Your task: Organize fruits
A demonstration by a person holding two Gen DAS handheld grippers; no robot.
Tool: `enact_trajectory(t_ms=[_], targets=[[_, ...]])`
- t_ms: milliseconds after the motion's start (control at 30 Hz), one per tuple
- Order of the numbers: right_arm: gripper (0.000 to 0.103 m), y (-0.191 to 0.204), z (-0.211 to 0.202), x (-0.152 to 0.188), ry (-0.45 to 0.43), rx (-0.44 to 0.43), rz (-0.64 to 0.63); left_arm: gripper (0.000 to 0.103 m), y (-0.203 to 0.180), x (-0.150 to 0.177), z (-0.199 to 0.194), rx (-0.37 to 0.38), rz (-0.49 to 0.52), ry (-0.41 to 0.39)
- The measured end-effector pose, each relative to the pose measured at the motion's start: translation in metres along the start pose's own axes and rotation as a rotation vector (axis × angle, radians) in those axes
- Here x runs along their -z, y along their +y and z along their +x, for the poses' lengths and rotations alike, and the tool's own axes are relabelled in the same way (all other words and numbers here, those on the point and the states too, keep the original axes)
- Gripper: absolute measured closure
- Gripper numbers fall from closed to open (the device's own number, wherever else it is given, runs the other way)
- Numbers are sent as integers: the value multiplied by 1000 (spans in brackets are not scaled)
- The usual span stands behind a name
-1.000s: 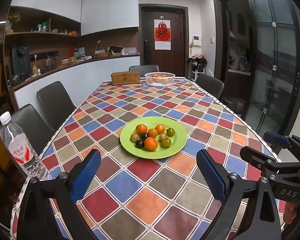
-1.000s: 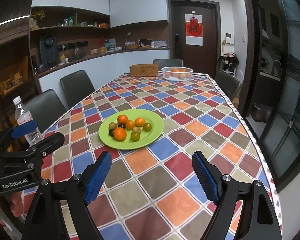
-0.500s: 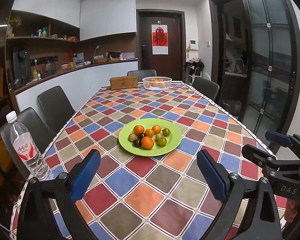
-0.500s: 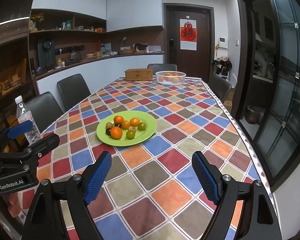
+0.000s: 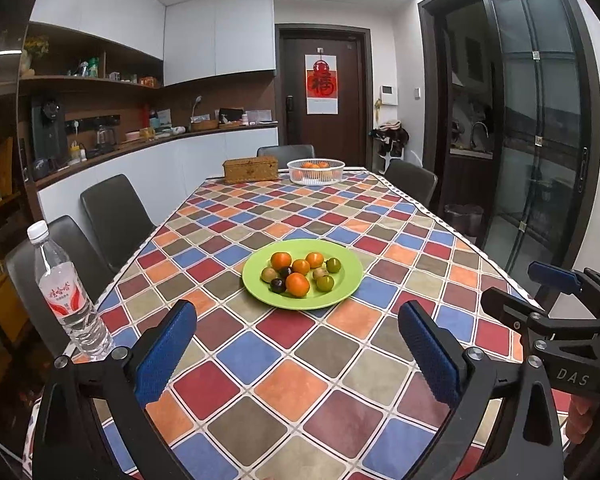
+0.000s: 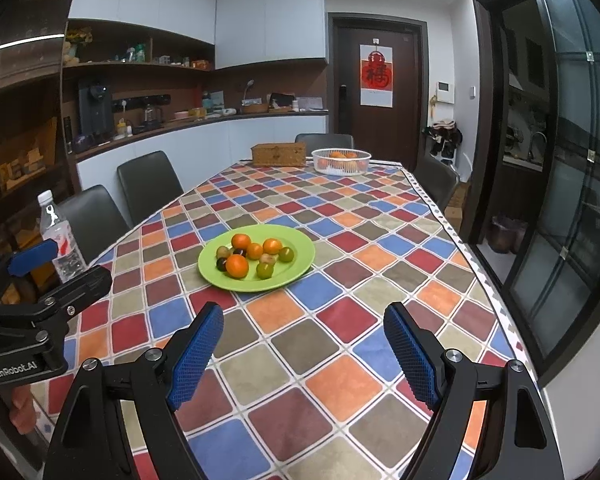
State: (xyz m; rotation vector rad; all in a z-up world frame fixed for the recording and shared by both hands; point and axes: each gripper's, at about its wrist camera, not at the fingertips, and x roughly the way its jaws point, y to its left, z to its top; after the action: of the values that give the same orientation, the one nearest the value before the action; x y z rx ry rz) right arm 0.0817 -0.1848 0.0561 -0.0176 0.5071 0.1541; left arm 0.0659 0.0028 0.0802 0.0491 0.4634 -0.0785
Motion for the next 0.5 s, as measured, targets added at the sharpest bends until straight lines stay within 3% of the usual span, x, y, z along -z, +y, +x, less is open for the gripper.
enact_trajectory(t_ms=[500], targets=[[15, 2, -6, 1, -3, 1, 7, 0, 3, 7, -13, -2, -7, -3]])
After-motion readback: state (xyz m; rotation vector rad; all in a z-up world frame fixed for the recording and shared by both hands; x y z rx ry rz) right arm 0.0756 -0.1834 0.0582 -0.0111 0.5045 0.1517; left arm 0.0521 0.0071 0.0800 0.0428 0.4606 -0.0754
